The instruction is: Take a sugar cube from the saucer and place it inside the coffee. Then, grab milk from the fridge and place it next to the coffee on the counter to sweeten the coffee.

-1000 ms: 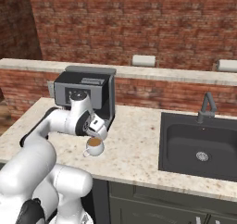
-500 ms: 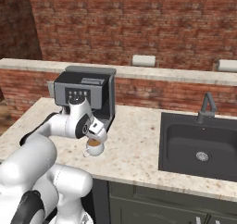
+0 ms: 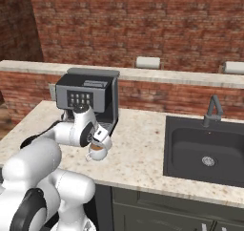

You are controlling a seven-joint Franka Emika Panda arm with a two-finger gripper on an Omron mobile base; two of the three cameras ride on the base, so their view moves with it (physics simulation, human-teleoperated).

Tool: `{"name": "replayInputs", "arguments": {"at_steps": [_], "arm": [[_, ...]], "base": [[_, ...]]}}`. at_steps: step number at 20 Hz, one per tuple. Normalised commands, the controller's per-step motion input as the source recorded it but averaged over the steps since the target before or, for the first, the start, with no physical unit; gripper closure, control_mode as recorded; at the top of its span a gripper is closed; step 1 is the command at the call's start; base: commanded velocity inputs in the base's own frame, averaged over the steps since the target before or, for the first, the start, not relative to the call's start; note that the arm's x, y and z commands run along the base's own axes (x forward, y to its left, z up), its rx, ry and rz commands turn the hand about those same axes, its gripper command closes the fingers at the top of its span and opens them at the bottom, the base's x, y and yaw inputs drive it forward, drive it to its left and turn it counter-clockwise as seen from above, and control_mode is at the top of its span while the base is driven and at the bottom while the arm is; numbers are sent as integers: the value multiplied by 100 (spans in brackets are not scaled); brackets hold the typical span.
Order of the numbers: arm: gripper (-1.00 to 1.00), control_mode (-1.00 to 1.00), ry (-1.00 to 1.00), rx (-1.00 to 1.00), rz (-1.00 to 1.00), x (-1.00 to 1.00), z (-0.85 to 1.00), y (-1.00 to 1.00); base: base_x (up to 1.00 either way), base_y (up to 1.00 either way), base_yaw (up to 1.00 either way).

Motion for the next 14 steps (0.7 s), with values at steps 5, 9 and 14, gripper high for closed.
{"name": "replayInputs", "arguments": {"at_steps": [5,9,14], "arm": [[100,-100,0,0,0,34,-1,-7],[100,-100,0,0,0,28,0,-6],[100,-100,0,0,0,2,0,-3]], "base": [[0,0,0],[0,0,0],[0,0,0]]}}
